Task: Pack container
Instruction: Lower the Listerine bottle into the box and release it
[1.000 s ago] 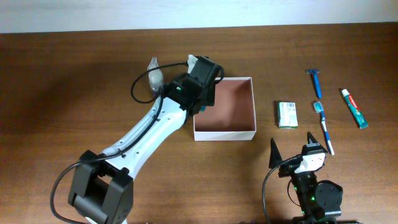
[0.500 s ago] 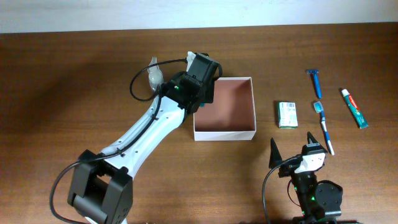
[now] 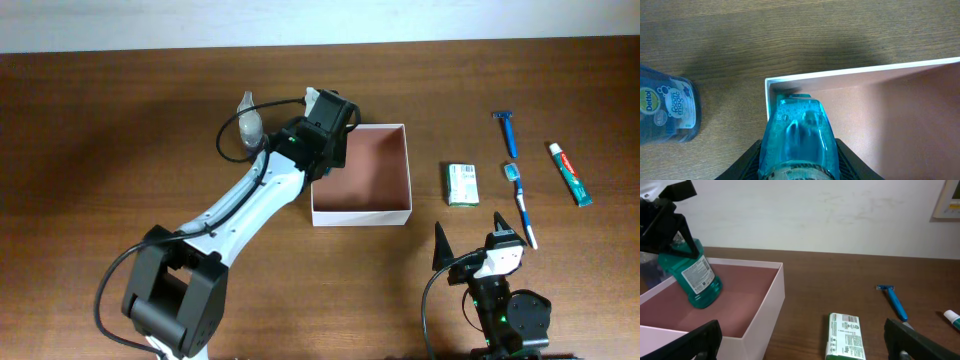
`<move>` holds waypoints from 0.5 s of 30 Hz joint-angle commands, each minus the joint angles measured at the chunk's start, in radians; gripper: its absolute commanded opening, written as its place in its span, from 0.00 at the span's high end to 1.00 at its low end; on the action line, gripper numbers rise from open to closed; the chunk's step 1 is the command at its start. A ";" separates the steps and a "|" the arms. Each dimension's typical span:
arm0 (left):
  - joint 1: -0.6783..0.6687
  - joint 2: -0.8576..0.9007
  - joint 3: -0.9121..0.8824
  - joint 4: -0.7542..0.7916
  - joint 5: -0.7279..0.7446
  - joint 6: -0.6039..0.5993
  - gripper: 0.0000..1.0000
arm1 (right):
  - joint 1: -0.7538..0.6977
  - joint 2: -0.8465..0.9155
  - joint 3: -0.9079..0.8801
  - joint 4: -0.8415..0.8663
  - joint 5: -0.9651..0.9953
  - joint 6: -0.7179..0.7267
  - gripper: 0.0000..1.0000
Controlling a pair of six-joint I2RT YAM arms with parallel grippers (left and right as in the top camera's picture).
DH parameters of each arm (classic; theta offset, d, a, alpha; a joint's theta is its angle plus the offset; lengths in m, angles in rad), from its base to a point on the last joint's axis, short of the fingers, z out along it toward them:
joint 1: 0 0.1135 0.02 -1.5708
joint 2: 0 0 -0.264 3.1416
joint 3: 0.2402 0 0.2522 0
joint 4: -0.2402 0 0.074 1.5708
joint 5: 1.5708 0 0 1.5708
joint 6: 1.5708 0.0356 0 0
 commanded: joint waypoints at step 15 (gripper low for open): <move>0.004 0.027 0.034 0.018 -0.018 0.016 0.69 | 0.009 -0.011 -0.009 0.000 0.013 -0.004 0.01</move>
